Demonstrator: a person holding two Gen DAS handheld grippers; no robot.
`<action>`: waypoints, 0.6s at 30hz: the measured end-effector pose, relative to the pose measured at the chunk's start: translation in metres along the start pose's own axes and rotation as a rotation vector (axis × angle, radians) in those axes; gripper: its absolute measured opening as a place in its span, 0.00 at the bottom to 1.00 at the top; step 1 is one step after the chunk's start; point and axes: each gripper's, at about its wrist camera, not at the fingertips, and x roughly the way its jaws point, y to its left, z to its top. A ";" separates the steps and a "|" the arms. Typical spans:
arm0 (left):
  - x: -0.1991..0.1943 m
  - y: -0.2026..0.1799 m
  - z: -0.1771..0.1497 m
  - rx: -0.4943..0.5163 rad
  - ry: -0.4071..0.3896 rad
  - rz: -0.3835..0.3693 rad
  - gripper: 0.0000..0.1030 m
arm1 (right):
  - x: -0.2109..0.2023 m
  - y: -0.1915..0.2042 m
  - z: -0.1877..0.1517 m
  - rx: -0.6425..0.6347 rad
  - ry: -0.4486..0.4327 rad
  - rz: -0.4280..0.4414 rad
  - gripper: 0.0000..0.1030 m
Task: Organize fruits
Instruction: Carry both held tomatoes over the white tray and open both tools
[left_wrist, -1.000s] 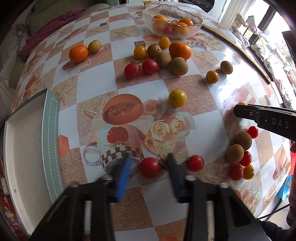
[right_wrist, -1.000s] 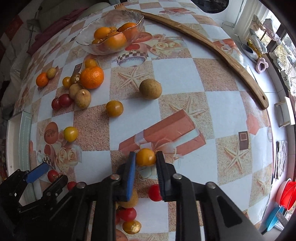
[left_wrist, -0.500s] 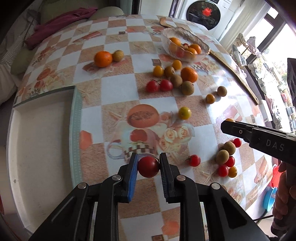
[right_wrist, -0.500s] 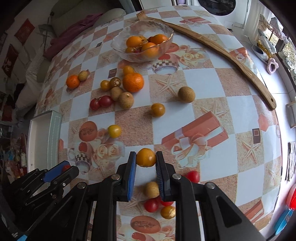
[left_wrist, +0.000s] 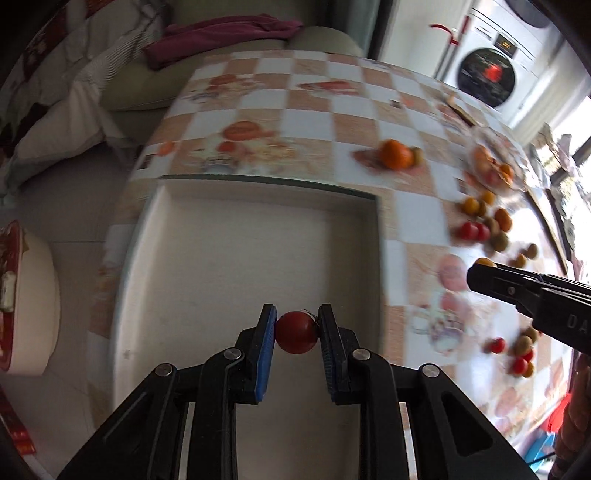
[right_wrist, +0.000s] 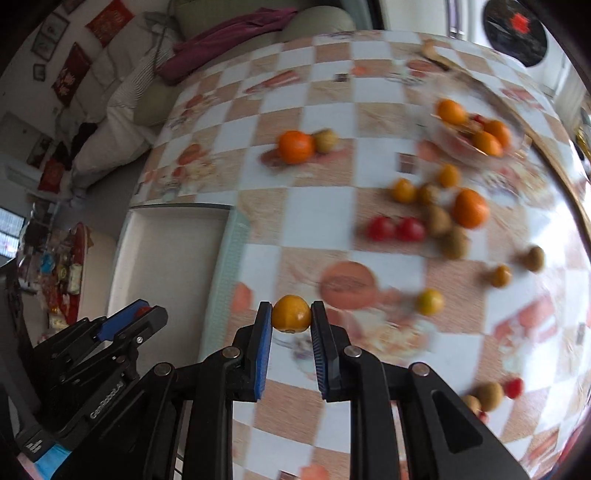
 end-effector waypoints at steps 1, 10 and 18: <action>0.003 0.011 0.001 -0.009 0.001 0.015 0.24 | 0.004 0.011 0.004 -0.015 0.003 0.011 0.22; 0.046 0.063 0.006 -0.056 0.062 0.078 0.24 | 0.061 0.081 0.031 -0.106 0.071 0.030 0.22; 0.054 0.061 0.005 -0.001 0.059 0.137 0.41 | 0.100 0.098 0.039 -0.146 0.136 -0.032 0.22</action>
